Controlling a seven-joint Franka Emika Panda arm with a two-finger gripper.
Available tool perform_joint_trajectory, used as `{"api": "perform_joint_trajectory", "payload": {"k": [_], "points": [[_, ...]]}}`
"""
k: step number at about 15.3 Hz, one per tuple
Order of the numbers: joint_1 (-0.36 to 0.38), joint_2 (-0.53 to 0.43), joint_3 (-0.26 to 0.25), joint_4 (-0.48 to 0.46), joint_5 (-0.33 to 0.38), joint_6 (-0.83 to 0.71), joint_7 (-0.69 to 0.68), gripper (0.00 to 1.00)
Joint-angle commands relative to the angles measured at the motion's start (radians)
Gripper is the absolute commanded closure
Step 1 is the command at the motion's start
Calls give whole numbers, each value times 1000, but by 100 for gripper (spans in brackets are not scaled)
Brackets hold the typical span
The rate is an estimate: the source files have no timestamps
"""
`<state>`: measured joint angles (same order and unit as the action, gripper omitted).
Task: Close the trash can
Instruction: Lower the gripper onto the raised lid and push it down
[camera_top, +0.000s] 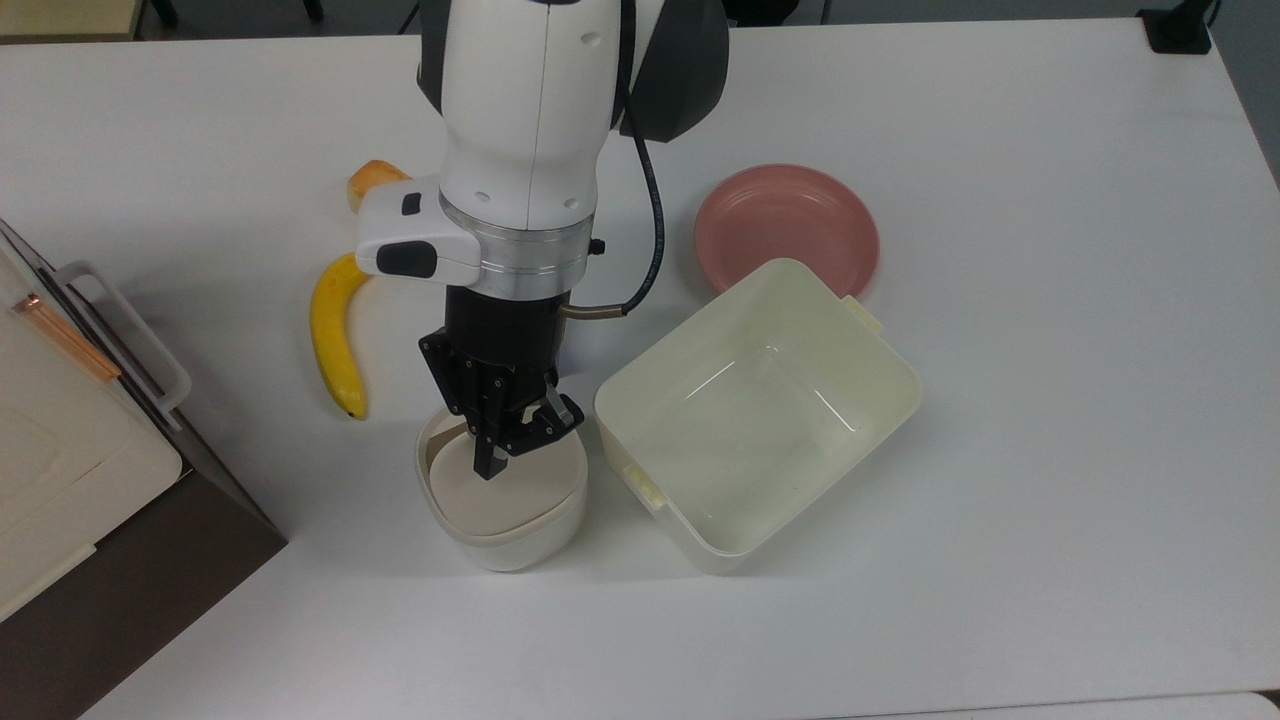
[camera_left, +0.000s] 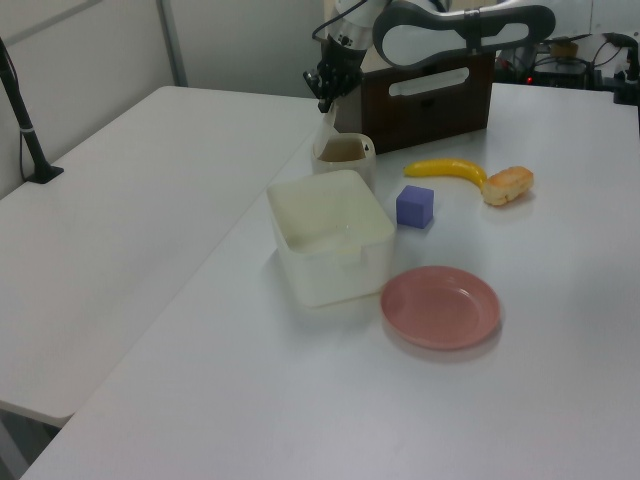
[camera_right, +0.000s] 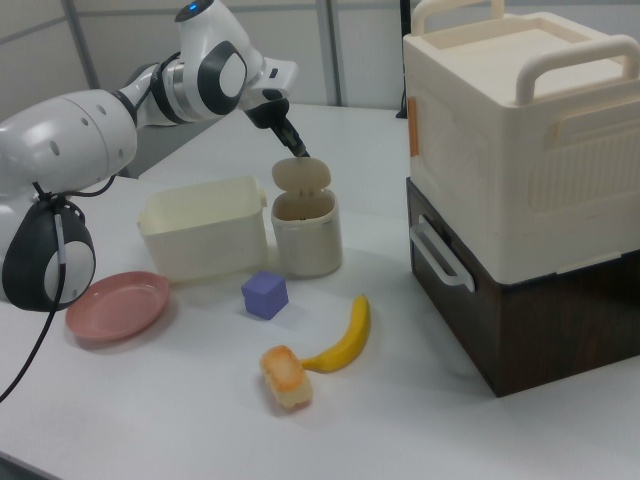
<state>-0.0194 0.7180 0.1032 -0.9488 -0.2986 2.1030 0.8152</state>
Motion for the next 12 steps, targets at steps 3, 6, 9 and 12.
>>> {"api": "perform_joint_trajectory", "payload": {"k": [3, 6, 9, 12], "points": [[4, -31, 3, -28, -10, -158, -161, 100], [3, -38, 4, -28, -7, -218, -223, 100], [-1, -38, 3, -37, -7, -224, -240, 100], [-4, -38, 3, -65, -8, -236, -277, 100]]}}
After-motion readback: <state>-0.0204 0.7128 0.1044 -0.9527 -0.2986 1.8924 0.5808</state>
